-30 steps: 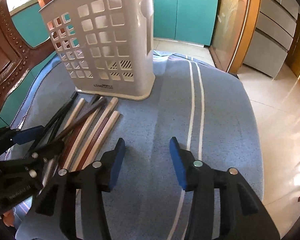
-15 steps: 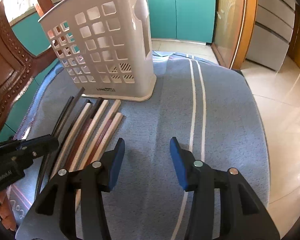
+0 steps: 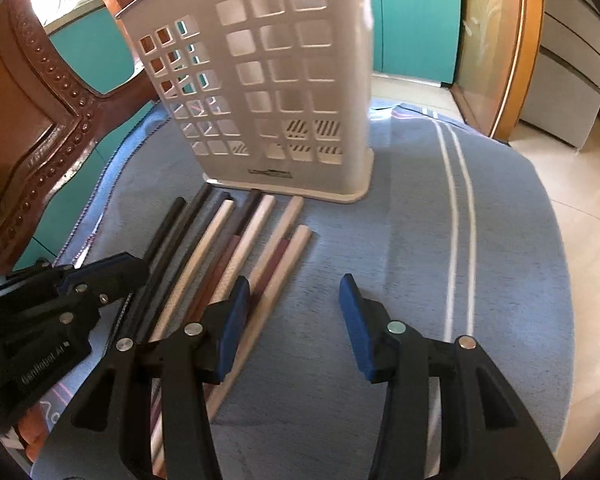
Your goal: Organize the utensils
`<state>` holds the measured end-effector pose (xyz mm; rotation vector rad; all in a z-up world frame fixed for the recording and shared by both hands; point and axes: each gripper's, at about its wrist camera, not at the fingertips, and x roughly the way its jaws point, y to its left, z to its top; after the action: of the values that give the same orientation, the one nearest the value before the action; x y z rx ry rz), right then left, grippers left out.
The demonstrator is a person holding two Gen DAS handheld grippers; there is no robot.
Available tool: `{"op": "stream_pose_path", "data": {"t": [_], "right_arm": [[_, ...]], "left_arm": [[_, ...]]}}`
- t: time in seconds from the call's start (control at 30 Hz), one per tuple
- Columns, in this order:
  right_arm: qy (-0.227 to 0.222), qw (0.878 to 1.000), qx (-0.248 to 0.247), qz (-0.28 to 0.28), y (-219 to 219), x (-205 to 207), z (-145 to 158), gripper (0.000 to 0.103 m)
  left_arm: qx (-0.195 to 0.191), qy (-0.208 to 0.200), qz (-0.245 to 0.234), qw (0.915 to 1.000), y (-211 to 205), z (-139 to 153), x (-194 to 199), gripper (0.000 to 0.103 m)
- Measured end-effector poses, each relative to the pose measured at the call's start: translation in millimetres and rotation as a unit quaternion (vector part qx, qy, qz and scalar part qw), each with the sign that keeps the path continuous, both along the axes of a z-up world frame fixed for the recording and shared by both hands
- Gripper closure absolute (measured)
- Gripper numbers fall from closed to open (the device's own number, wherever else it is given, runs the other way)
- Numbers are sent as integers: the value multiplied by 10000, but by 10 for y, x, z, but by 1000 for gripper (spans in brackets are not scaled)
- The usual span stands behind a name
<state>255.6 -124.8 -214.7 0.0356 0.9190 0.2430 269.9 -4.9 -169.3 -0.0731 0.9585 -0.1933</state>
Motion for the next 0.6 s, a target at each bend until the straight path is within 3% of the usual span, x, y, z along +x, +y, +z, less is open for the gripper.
{"op": "stream_pose_path", "data": {"t": [0.07, 0.13, 0.23, 0.3, 0.47, 0.6], "right_arm": [[-47, 9999, -108, 78, 43, -5, 0, 57], [-26, 9995, -53, 318, 97, -20, -1, 78], [-46, 9991, -108, 416, 122, -52, 13, 80], [-57, 9991, -66, 410, 70, -69, 41, 91], [54, 9997, 122, 211, -146, -54, 31, 96], [-155, 9995, -278, -28, -217, -69, 60, 96]], "left_arm": [[75, -5, 19, 10000, 9, -10, -17, 82], [143, -10, 22, 9999, 5, -13, -29, 79], [193, 1, 32, 9998, 11, -27, -17, 74], [230, -4, 36, 9997, 23, -41, -34, 74], [255, 12, 50, 9997, 35, -30, -47, 74], [302, 19, 32, 9995, 24, -43, -31, 74]]}}
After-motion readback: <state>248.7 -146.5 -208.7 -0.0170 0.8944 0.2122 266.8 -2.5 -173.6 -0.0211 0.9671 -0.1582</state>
